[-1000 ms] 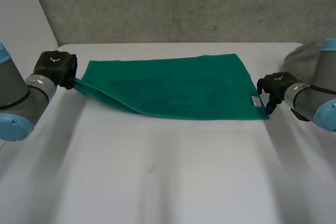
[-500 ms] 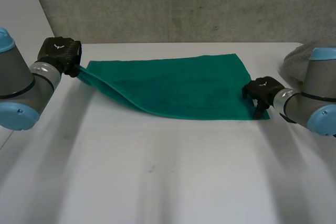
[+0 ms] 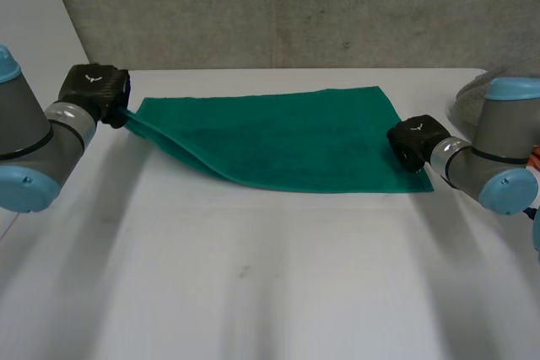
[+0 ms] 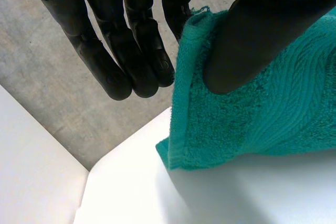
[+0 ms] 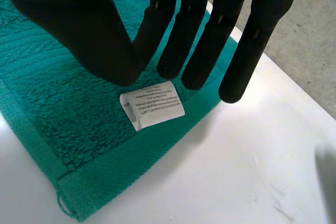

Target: Fold the laundry.

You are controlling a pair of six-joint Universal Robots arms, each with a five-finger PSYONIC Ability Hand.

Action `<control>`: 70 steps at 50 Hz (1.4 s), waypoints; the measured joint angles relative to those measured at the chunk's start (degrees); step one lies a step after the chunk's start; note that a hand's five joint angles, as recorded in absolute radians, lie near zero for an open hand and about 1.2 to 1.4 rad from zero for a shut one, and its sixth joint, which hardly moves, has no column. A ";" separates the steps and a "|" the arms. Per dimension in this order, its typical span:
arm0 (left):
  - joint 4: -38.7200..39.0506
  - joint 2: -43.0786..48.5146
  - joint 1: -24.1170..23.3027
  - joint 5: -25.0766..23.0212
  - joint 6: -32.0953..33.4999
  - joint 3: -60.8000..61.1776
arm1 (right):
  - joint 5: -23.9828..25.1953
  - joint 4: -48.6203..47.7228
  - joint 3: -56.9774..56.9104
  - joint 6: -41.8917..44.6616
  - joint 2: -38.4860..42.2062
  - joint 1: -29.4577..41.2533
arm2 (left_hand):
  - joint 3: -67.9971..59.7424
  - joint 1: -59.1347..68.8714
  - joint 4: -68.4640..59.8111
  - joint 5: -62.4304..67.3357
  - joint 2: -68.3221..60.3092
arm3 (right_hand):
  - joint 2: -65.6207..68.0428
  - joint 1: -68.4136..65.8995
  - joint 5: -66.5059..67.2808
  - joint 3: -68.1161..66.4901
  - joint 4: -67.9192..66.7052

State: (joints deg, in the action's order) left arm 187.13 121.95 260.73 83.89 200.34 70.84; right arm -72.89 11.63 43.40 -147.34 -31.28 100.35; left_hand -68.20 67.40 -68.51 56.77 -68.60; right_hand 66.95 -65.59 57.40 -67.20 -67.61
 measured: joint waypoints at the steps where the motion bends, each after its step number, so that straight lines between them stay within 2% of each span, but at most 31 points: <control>1: -0.10 -0.18 0.01 -0.03 -0.01 0.25 | 0.01 0.15 -0.04 -0.04 -0.05 -0.02 | 0.00 0.00 0.00 0.00 0.00 | -0.62 0.32 -0.56 0.61 0.38; 2: -0.10 -0.18 0.01 -0.03 -0.01 0.25 | 0.01 0.15 -0.04 -0.04 -0.05 -0.02 | 0.00 0.00 0.00 0.00 0.00 | -0.62 0.32 -0.56 0.61 0.38; 3: -0.28 -0.66 0.07 -0.12 -0.03 0.87 | 0.00 0.69 -0.05 -0.16 -0.38 -0.10 | 0.00 0.00 0.00 0.00 0.00 | -9.56 8.02 -9.09 9.60 9.75; 4: -0.28 -0.66 0.07 -0.12 -0.03 0.87 | 0.00 0.69 -0.05 -0.16 -0.38 -0.10 | 0.00 0.00 0.00 0.00 0.00 | -9.56 8.02 -9.09 9.60 9.75; 5: -0.39 -1.08 0.13 -0.20 -0.03 1.44 | -0.04 1.25 0.04 -0.29 -0.81 -0.21 | 0.00 0.00 0.00 0.00 0.00 | -18.84 17.26 -18.85 18.59 18.70; 8: -0.47 -1.60 0.24 -0.32 0.01 2.07 | -0.05 2.70 0.54 -0.84 -2.08 -0.66 | 0.00 0.00 0.00 0.00 0.00 | -25.48 24.26 -26.68 25.66 26.33; 22: -0.54 -1.99 1.18 -0.17 -0.11 1.06 | 0.91 5.93 4.42 -3.13 -4.67 -1.45 | 0.00 0.00 0.00 0.00 0.00 | -34.07 32.39 -36.38 34.61 34.68; 47: -4.03 -0.02 0.49 1.23 -1.27 -3.64 | -1.36 -1.85 2.28 -2.34 -0.62 0.20 | 0.00 0.00 0.00 0.00 0.00 | -33.18 31.88 -32.84 32.95 33.63; 52: -4.13 -0.09 0.57 1.22 -1.28 -3.34 | -1.59 -3.09 1.26 -2.28 0.00 0.49 | 0.00 0.00 0.00 0.00 0.00 | -21.95 20.52 -22.99 22.19 23.14; 53: -4.24 -0.14 0.64 1.22 -1.24 -3.12 | -1.60 -3.16 1.07 -2.28 -0.06 0.50 | 0.00 0.00 0.00 0.00 0.00 | -12.25 11.11 -13.33 12.76 13.37; 55: -4.50 -0.25 0.71 1.22 -1.17 -2.82 | -1.61 -3.08 1.03 -2.26 -0.41 0.46 | 0.00 0.00 0.00 0.00 0.00 | -1.70 0.78 -2.96 2.50 2.93; 59: -6.60 -1.33 0.91 1.29 -0.93 -1.05 | -1.57 -1.25 2.39 -1.65 -3.10 0.14 | 0.00 0.00 0.00 0.00 0.00 | 0.00 0.31 -0.97 -0.52 -0.74; 65: -18.50 -7.46 1.89 1.24 2.74 7.29 | -1.64 12.02 10.68 9.42 -12.56 -1.90 | 0.00 0.00 0.00 0.00 0.00 | 0.00 0.31 -0.96 -0.51 -0.75; 66: -21.75 -9.02 2.35 1.12 4.78 9.79 | -1.83 15.85 12.91 13.70 -14.72 -2.87 | 0.00 0.00 0.00 0.00 0.00 | 0.00 0.31 -0.96 -0.51 -0.75; 67: -22.59 -9.39 2.48 1.10 5.35 10.43 | -1.87 16.55 13.31 14.48 -15.10 -3.06 | 0.00 0.00 0.00 0.00 0.00 | 0.00 0.31 -0.96 -0.51 -0.75; 70: -30.86 -12.93 4.22 0.37 13.01 17.54 | -3.01 27.09 19.06 26.32 -20.33 -6.13 | 0.00 0.00 0.00 0.00 0.00 | 0.00 0.31 -0.97 -0.51 -0.76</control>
State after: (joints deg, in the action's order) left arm 156.27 109.02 264.95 84.25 213.35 88.39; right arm -75.90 38.72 62.45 -121.02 -51.61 94.22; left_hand -68.20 67.40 -68.51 56.76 -68.60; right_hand 66.95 -65.28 56.43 -67.71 -68.37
